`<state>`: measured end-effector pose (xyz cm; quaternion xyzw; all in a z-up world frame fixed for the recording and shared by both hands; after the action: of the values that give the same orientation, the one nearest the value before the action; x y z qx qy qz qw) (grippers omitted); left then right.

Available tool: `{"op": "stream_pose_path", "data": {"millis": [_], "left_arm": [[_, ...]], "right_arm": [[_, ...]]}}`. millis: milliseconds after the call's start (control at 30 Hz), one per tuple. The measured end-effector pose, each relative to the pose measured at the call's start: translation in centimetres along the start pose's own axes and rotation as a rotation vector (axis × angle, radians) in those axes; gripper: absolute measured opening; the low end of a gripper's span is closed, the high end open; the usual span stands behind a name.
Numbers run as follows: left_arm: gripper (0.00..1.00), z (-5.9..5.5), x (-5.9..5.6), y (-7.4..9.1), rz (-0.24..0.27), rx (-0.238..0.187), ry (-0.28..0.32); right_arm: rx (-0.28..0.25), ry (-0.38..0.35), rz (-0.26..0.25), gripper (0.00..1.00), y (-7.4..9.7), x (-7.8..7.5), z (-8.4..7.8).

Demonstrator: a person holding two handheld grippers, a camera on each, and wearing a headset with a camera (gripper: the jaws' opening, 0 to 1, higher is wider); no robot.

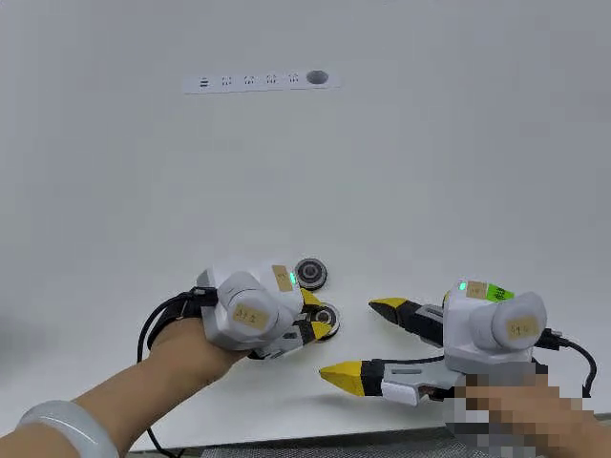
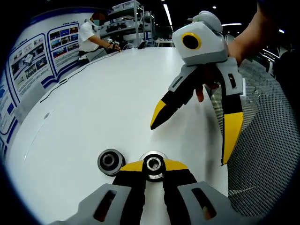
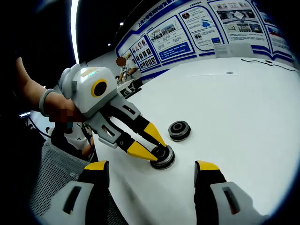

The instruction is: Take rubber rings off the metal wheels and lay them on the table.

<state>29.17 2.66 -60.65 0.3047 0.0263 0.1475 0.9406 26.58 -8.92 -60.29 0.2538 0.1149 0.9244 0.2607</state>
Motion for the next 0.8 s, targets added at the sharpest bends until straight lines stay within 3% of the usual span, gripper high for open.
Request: {"op": "stream_pose_path", "data": {"millis": [200, 433, 600, 800], "left_arm": [[0.13, 0.0, 0.0, 0.1, -0.002, -0.001, 0.000], [0.13, 0.0, 0.1, 0.0, -0.002, -0.003, 0.000], [0.13, 0.0, 0.1, 0.0, -0.003, -0.005, -0.001], [0.13, 0.1, 0.1, 0.0, -0.005, -0.006, -0.004]], "right_arm": [[-0.025, -0.066, -0.014, 0.73, -0.2, -0.4, 0.5], [-0.051, -0.210, -0.042, 0.65, -0.4, -1.1, 0.9], [-0.102, -0.334, -0.060, 0.62, -0.6, -1.6, 1.3], [-0.085, -0.417, -0.069, 0.58, -1.0, -2.1, 0.9]]}}
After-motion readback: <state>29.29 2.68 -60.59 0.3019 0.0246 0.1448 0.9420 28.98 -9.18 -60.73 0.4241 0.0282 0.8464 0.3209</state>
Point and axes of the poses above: the centre of the closed fingertips' face, and the gripper's own axes: y roughly backward along the fingers, x roughly to its left, z roughly out of its top, the point moved 7 cm from there along y, roughly backward along the fingers, and after that the axes turned 8 degrees about -x, right-handed, at the moved point
